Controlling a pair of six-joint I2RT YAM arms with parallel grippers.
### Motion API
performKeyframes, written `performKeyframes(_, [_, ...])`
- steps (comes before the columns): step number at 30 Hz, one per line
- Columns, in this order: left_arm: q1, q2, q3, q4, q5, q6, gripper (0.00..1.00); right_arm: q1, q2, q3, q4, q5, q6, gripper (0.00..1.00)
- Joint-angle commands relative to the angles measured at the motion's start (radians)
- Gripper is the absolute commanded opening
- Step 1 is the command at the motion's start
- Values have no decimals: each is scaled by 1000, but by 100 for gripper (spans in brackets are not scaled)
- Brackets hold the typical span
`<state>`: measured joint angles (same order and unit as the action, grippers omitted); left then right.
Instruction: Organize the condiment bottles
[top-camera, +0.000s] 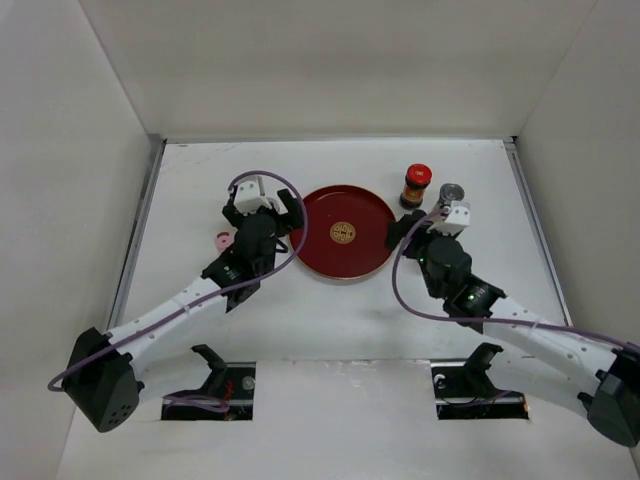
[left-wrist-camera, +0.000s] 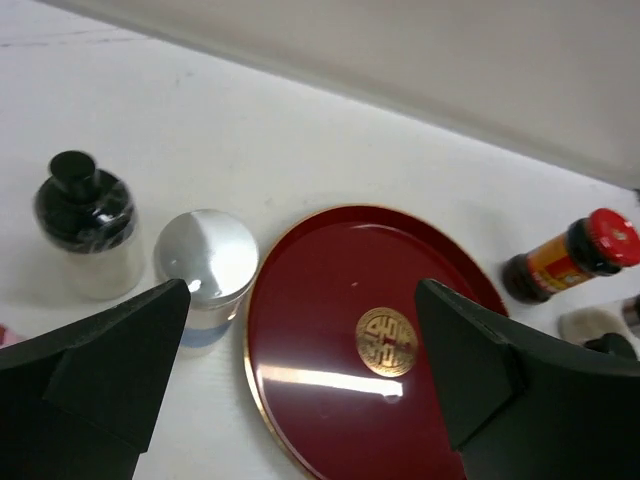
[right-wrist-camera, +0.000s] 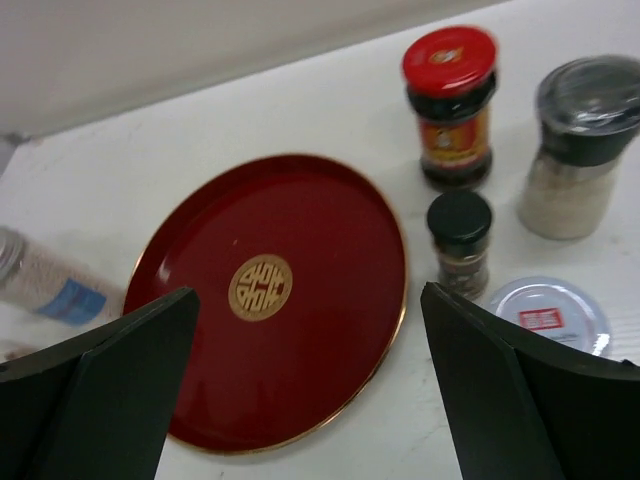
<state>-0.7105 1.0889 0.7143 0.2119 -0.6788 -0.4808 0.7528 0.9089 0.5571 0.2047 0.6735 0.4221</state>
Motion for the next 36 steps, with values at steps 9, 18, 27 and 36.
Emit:
performKeyframes(9, [87,-132,-16,-102,-91,113,100,110,133,-11,225,-112,-11,18])
performKeyframes(18, [118,26,71,-69,-8,177,63,115,157,-43,257,-124,-16,46])
performKeyframes(27, [154,233,152,-82,8,180,89,115,186,-37,260,-150,-16,80])
performKeyframes(36, [181,359,194,-71,47,166,79,115,206,-36,263,-161,-13,82])
